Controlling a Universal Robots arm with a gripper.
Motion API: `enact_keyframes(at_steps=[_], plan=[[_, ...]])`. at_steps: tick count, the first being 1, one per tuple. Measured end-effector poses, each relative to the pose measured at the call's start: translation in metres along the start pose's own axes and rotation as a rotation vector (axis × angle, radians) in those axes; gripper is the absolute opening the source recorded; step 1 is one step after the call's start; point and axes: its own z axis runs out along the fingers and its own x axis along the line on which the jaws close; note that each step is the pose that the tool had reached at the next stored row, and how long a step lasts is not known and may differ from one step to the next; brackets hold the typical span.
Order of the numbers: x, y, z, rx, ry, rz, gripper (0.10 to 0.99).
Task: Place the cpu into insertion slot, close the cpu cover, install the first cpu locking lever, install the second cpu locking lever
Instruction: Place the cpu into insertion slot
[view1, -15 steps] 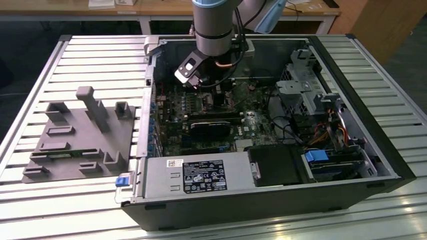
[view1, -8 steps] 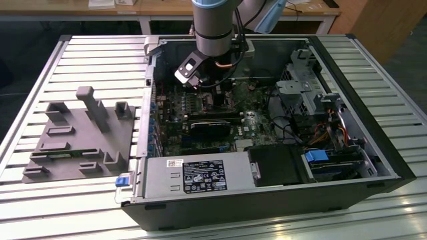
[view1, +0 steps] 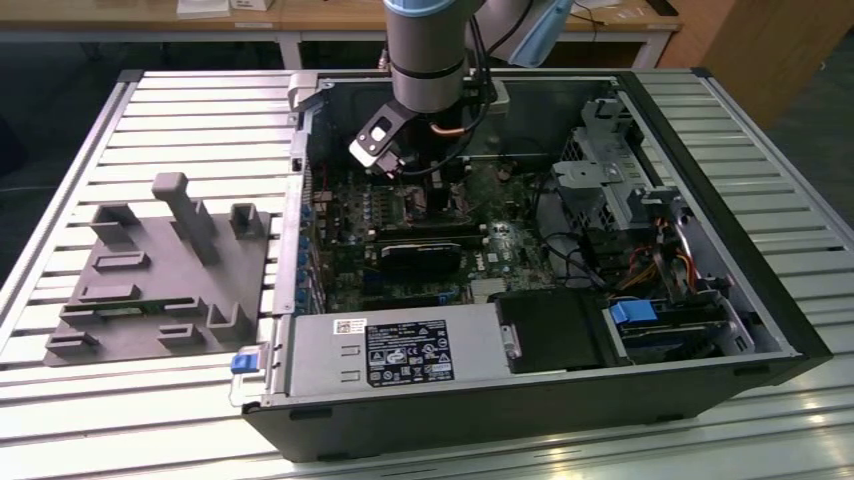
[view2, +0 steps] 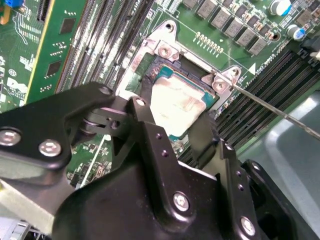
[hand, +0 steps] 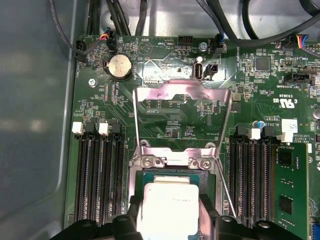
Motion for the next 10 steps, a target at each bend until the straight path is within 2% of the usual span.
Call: enact_keyframes(at_steps=[1, 10], plan=[[0.0000, 0.0000, 0.0000, 0.000, 0.0001, 0.000, 0.533], [0.0001, 0.0002, -0.0015, 0.000, -0.0014, 0.000, 0.533]])
